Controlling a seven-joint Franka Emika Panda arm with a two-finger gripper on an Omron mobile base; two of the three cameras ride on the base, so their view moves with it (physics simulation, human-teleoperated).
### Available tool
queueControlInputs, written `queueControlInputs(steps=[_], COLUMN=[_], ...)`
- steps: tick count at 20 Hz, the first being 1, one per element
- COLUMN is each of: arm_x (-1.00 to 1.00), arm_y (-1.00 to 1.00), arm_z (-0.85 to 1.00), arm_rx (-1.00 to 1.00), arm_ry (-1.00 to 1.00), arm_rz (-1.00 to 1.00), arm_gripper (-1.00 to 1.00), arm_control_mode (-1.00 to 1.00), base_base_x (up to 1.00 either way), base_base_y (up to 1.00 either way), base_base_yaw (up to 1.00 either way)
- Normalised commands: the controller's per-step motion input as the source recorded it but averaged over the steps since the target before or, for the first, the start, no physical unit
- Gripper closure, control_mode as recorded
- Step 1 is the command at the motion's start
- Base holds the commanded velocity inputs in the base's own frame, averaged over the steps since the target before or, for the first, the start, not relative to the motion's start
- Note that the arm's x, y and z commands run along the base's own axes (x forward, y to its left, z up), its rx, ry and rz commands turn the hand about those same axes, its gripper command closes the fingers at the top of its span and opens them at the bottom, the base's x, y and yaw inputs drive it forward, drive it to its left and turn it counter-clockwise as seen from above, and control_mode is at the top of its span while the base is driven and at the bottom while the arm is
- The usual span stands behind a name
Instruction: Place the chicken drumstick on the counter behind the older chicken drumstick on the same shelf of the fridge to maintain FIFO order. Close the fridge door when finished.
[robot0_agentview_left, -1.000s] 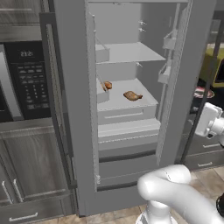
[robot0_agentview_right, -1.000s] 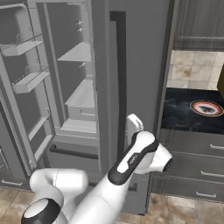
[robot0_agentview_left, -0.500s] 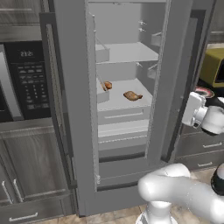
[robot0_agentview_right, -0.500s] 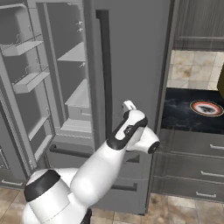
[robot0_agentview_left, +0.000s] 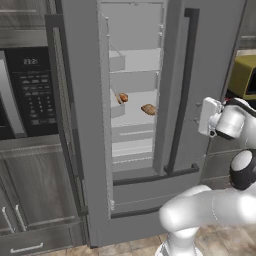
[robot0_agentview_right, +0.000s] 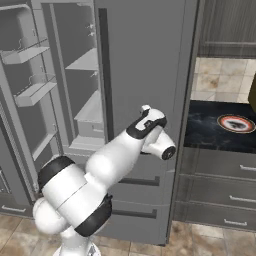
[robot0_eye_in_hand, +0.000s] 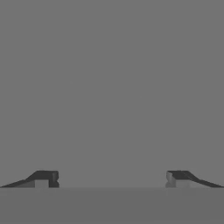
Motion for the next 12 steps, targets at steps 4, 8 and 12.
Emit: queueControlInputs(steps=[4, 8, 12], arm_x=[0.67, 0.6, 0.58], arm_y=[0.08, 0.01, 0.0], arm_z=[0.0, 0.0, 0.0], arm_rx=[0.0, 0.0, 0.0], arm_ry=[0.02, 0.03, 0.04], arm_rz=[-0.1, -0.08, -0.07], arm_gripper=[-1.0, -1.0, -1.0], arm_control_mode=[-1.0, -1.0, -1.0], base_base_x=[0.0, 0.0, 0.0], base_base_y=[0.0, 0.0, 0.0], base_base_yaw=[0.0, 0.0, 0.0])
